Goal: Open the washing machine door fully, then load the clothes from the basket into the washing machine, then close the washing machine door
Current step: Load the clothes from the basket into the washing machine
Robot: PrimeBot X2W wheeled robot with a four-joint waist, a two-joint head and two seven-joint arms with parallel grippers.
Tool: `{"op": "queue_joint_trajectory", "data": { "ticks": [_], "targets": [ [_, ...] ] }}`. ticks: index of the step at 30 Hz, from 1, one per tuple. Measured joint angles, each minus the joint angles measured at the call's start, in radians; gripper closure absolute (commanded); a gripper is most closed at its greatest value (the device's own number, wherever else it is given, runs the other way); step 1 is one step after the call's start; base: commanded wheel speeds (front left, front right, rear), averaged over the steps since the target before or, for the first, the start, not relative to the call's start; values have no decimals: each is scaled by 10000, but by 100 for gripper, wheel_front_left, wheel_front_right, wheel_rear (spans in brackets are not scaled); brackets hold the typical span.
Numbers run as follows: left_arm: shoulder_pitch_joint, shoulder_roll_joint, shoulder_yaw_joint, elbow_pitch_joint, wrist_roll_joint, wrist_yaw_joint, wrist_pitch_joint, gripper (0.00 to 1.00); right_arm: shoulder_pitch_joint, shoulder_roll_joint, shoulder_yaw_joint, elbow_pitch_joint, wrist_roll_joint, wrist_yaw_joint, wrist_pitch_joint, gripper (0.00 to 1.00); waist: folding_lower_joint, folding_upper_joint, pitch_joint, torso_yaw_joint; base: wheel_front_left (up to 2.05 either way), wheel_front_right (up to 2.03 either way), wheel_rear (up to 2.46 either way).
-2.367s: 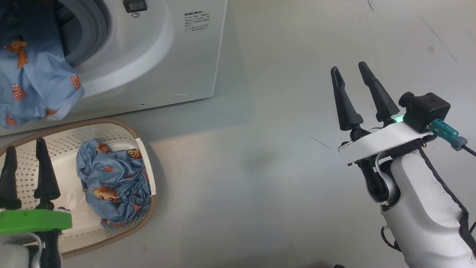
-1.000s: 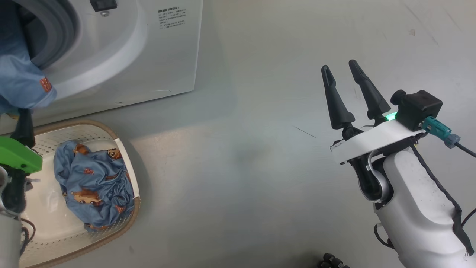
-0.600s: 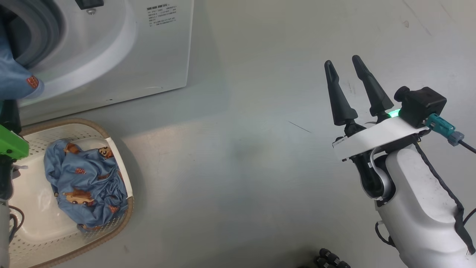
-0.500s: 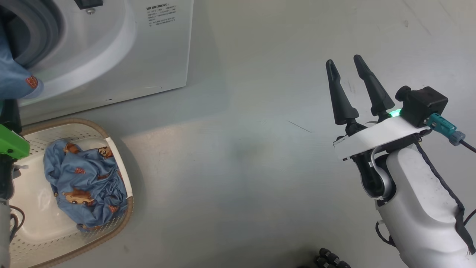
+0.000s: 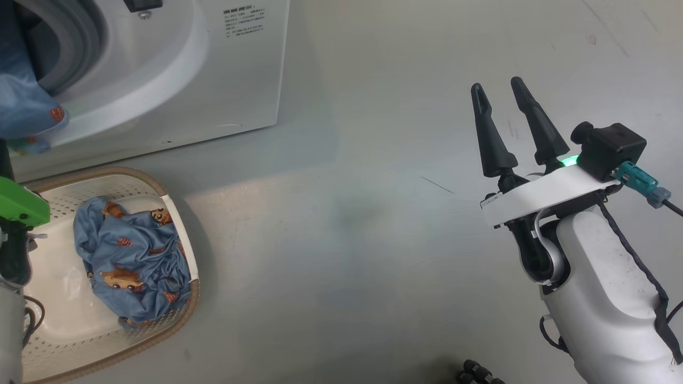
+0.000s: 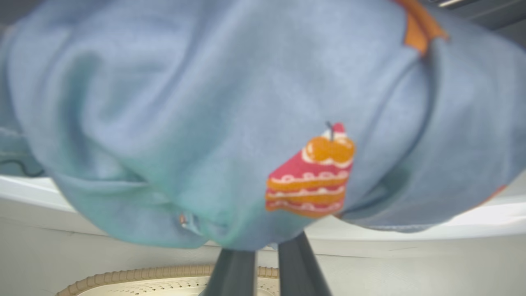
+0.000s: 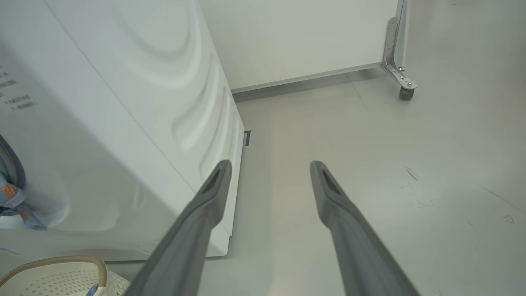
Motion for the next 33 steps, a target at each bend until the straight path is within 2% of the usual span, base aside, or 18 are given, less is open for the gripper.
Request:
{"op": "queue_joint_trajectory", "data": {
  "ticks": [10,20,30,33],
  "targets": [
    [506,-86,-190,-637,-211,0,-884,100,16,-21,-15,82,-2,0,0,0,0,0,-207,197,0,0,0],
    [991,407,-56,-1689,-224,0,-1538,100,59,-67,-19,123,-2,0,0,0,0,0,-493,351,0,0,0],
    [265,466,-376,-2301,-234,0,-1267,100,83,-84,368,140,-2,0,0,0,0,0,-618,459,0,0,0],
    [-209,704,-353,-2182,-234,0,-976,100,75,6,650,127,-2,0,0,0,0,0,-579,373,0,0,0]
  ]
}}
